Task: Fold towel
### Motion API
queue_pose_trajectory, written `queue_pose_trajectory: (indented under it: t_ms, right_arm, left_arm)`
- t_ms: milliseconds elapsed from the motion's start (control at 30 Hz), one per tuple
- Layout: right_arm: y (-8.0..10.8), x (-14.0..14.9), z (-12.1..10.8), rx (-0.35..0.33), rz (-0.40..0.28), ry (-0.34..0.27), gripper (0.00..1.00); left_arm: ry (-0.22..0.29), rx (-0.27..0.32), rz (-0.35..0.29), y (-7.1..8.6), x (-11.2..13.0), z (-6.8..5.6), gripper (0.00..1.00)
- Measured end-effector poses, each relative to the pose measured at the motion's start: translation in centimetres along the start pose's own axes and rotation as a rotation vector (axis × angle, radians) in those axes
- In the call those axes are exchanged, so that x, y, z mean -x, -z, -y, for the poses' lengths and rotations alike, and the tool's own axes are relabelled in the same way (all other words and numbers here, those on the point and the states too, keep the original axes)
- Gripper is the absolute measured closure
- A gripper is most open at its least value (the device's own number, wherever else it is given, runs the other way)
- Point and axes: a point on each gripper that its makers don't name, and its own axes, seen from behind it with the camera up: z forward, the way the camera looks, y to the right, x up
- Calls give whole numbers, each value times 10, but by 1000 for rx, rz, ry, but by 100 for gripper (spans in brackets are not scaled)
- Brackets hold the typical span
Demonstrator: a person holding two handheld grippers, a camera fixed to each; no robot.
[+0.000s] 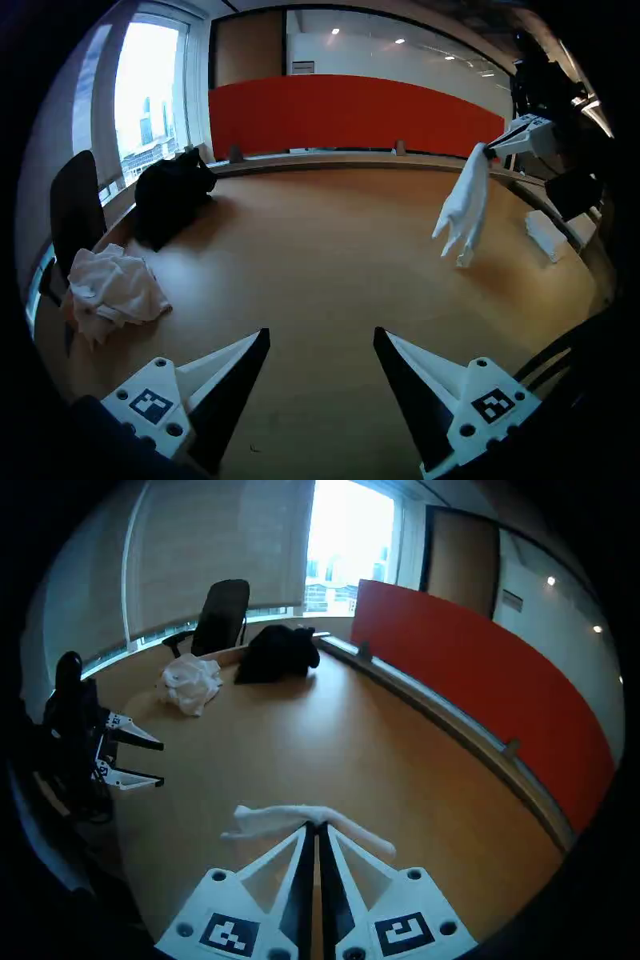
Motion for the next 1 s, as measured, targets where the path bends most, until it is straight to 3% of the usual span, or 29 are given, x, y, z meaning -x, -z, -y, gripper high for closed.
queue_pose_trajectory:
  t_ms: [500, 1000]
  right_arm:
    - [41, 15, -42, 68, 9, -30, 97]
    - [108, 57, -118, 193, 68, -61, 97]
  left_arm:
    - [-7, 10, 2, -2, -5, -9, 4]
    - [-12, 13, 6, -4, -9, -14, 4]
